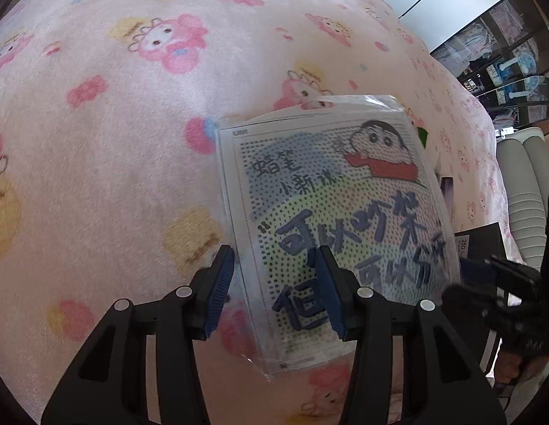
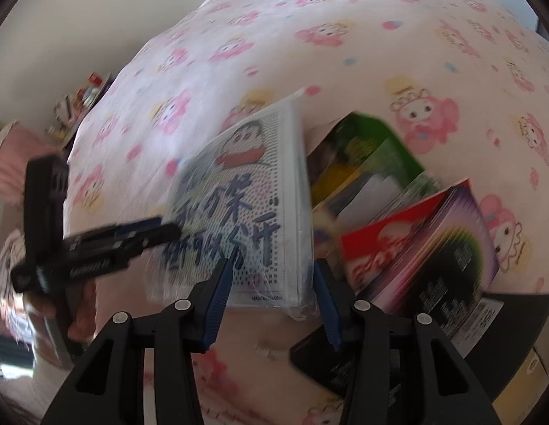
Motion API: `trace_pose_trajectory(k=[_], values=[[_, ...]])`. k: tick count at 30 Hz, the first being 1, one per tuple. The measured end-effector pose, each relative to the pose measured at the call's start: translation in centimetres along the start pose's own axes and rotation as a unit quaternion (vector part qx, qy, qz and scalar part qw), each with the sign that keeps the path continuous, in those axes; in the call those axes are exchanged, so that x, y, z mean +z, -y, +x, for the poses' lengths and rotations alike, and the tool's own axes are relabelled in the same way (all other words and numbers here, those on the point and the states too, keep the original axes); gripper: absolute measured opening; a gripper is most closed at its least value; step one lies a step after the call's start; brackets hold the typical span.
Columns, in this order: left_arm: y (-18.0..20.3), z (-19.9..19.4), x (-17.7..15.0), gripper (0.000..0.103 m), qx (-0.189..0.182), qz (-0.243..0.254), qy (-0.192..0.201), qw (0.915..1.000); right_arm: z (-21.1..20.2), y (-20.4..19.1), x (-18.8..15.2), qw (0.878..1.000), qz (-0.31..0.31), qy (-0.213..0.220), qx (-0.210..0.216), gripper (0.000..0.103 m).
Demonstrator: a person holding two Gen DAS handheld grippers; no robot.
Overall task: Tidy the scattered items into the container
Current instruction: 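Carry the Shin-chan bead-art pack with the left tool into the black box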
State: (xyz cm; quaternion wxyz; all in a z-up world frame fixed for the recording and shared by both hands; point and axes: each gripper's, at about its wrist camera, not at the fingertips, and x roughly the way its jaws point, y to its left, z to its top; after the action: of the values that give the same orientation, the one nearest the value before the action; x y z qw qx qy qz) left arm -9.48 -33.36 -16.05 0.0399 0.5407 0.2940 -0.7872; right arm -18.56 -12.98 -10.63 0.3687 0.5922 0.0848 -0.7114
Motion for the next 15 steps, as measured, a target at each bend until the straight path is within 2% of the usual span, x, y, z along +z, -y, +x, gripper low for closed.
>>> trace_pose_trajectory(k=[2,3,6,7,9,11,15], values=[[-1.2,0.6,-0.2,0.051,0.001,-0.008,-0.006,0.9999,0.1,-1.6,-1.7,1.0,-0.021,-0.01,0.016,0.043],[-1.6,1.0,0.0,0.056,0.003,-0.014,-0.008,0.9999,0.1,-1.8,-1.9,1.0,-0.016,-0.005,0.019,0.043],[-2.3,2.5,0.9,0.061,-0.025,-0.021,-0.01,0.9994,0.6,-1.0,-0.8,0.998,0.039,0.038,-0.016,0.043],[-2.5,2.8,1.3,0.061,-0.032,-0.026,-0.013,0.9991,1.3,-0.9,-0.3,0.998,0.042,0.044,-0.012,0.043],[-2.2,3.1,1.8,0.053,-0.055,-0.029,-0.022,0.9978,3.4,-1.1,0.7,0.999,0.04,0.02,0.008,0.047],[-1.4,2.5,2.1,0.053,-0.043,-0.02,-0.02,0.9987,4.7,-1.7,1.0,0.999,0.047,0.002,-0.004,0.048],[1.0,-0.3,2.5,0.053,-0.059,0.012,-0.001,0.9982,2.0,-3.4,-0.1,0.998,0.031,0.038,-0.029,0.045]])
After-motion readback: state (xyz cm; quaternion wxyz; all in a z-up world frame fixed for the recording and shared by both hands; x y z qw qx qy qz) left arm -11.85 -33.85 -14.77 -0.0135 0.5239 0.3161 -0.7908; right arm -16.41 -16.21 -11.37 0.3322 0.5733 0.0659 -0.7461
